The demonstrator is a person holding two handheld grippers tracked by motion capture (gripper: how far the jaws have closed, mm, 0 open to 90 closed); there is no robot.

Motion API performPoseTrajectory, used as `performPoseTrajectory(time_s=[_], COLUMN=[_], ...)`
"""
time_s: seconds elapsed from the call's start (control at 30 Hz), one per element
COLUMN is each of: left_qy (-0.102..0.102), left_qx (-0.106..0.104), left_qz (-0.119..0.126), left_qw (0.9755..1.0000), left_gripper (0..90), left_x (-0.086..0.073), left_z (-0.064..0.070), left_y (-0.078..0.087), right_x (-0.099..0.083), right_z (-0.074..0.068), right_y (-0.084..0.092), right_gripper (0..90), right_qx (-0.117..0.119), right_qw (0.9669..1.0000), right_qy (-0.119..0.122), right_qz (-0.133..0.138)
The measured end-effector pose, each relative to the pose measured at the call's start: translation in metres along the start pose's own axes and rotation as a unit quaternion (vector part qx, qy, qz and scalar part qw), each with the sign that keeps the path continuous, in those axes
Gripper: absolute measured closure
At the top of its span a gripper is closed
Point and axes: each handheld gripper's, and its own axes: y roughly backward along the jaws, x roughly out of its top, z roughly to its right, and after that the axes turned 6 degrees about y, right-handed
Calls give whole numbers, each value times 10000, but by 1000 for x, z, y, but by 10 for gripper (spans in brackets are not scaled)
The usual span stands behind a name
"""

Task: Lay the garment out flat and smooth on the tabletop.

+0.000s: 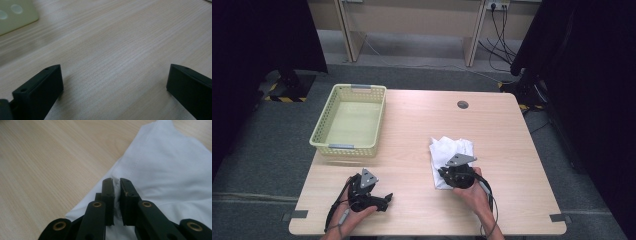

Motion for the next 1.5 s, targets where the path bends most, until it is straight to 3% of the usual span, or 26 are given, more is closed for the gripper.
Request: performPoseTrajectory(time_s=[0.27,0.7,0.9,1.13,1.27,1.33,1.5], left_qy=[7,5,9,11,10,11,14], left_qx=[8,13,13,14,14,14,18], left_qz=[1,-5,-2,-1,0,0,0], left_qw=[10000,10000,10000,10000,10000,10000,10000], left_gripper=[0,0,0,0,0,0,0], left_x=[0,-1,-1,-1,-1,-1,-1], left_z=[0,0,0,0,0,0,0], left_y=[0,1,1,1,1,1,1], right_x=[-2,-22,-46,-91,-100,-97,-82], right_z=[20,56,78,97,103,103,94], right_y=[22,59,76,92,101,105,101], right_gripper=[848,850,850,841,700,623,549], right_qx=[-208,-800,-1178,-1600,-1633,-1673,-1506], right_qw=[9989,9942,9886,9803,9770,9765,9821], right_qy=[-232,-534,-838,-1155,-1364,-1347,-1096], right_qz=[349,490,426,102,118,189,292])
